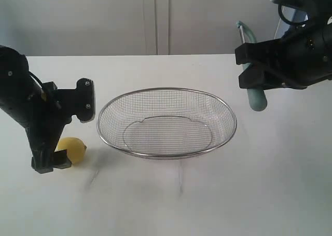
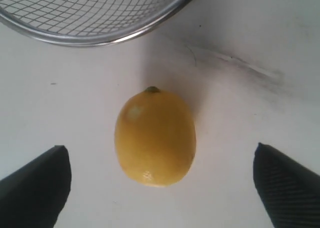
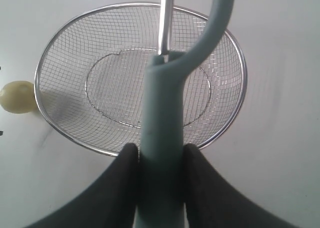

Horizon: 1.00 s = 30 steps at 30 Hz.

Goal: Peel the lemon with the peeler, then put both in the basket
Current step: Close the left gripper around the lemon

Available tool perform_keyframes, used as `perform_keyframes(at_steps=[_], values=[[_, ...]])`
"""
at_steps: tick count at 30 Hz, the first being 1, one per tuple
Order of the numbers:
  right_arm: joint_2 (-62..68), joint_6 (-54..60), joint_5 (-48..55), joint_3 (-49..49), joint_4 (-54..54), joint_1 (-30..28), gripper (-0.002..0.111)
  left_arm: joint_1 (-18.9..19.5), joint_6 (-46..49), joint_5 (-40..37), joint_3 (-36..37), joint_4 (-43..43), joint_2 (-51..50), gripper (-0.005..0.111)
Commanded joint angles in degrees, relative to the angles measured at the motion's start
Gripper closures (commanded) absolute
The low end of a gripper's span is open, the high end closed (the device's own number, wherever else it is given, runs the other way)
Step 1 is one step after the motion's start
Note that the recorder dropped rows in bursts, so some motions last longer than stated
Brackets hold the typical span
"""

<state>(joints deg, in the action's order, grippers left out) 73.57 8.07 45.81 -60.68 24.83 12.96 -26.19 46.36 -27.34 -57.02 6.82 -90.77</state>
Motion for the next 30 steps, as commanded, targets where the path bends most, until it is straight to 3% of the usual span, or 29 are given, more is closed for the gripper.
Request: perform_keyframes(at_steps=[1, 30], values=[[-0.4, 0.75, 0.02, 0.11, 0.24, -0.36, 0.108, -0.45, 0.45, 2.09, 0.53, 1.1, -1.47, 0.008], [-0.4, 0.75, 0.39, 0.11, 0.47, -0.36, 0.108, 0.43, 0.18, 5.78, 0.53, 5.01, -9.66, 0.009]])
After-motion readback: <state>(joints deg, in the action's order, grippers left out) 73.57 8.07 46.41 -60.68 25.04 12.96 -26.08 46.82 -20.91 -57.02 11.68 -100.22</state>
